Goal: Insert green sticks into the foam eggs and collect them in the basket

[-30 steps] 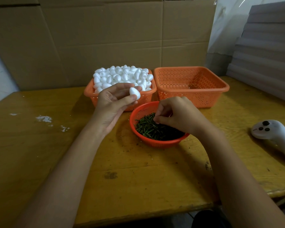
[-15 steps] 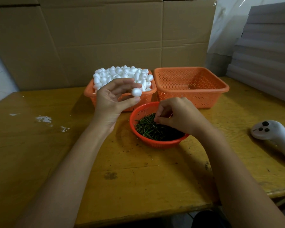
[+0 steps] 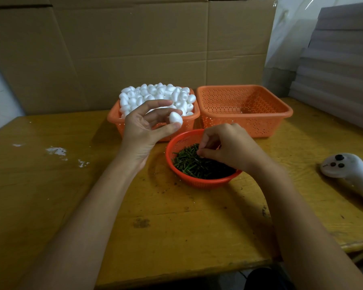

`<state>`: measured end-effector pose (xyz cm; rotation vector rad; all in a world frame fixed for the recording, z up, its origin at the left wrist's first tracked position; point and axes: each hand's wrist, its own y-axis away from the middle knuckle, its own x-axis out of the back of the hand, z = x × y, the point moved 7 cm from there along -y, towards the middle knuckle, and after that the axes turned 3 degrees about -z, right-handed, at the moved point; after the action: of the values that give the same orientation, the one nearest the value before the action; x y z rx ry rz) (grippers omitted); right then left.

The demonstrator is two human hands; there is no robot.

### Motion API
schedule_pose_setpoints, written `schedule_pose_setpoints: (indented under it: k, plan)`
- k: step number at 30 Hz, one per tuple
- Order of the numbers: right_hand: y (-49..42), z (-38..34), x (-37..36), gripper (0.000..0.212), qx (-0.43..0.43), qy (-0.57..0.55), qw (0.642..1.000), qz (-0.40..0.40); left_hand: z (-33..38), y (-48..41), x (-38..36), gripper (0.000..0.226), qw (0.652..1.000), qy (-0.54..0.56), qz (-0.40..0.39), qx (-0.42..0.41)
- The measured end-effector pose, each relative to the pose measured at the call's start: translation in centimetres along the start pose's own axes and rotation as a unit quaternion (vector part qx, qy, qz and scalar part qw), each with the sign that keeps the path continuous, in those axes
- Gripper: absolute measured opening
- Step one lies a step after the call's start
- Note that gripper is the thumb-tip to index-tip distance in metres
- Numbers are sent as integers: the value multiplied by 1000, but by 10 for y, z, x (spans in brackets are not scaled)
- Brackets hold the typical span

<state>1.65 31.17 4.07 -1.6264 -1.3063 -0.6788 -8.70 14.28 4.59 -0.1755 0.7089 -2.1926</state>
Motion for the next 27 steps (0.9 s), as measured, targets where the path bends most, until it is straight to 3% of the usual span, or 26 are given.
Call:
schedule_pose_setpoints:
  k: [27]
  plan:
    - [1,-6,3,14,22,-3,1000,16,-7,1,0,18,995,78,-6,66]
